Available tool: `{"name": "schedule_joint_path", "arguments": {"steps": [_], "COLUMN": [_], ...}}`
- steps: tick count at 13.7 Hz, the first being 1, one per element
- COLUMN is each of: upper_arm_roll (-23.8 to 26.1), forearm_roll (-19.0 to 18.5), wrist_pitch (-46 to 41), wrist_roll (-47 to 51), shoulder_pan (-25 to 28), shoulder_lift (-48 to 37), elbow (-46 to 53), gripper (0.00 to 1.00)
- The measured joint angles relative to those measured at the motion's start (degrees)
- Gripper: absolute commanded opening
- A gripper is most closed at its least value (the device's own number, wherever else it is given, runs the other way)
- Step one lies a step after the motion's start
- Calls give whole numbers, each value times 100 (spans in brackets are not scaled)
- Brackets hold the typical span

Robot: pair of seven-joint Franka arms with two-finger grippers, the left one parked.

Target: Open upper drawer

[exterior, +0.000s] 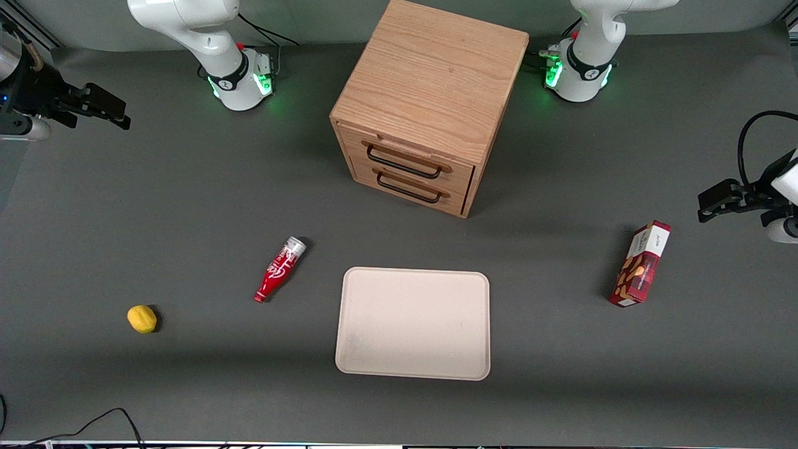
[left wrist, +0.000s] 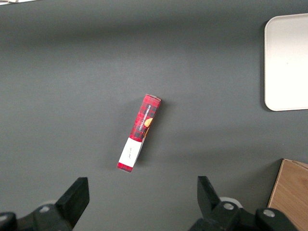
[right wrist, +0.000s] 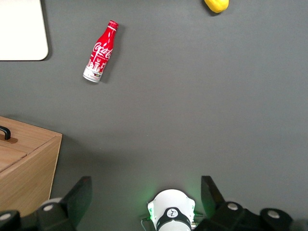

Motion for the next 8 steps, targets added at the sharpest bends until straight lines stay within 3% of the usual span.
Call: {"name": "schedule_joint_path", "arguments": {"steps": [8], "upper_arm_roll": [-74], "forearm_roll": [67], "wrist_pitch": [5], "wrist_roll": [-13], "shoulder_pan": [-7], "shoulder_lift": [1], "elbow": [130], "gripper": [100]}}
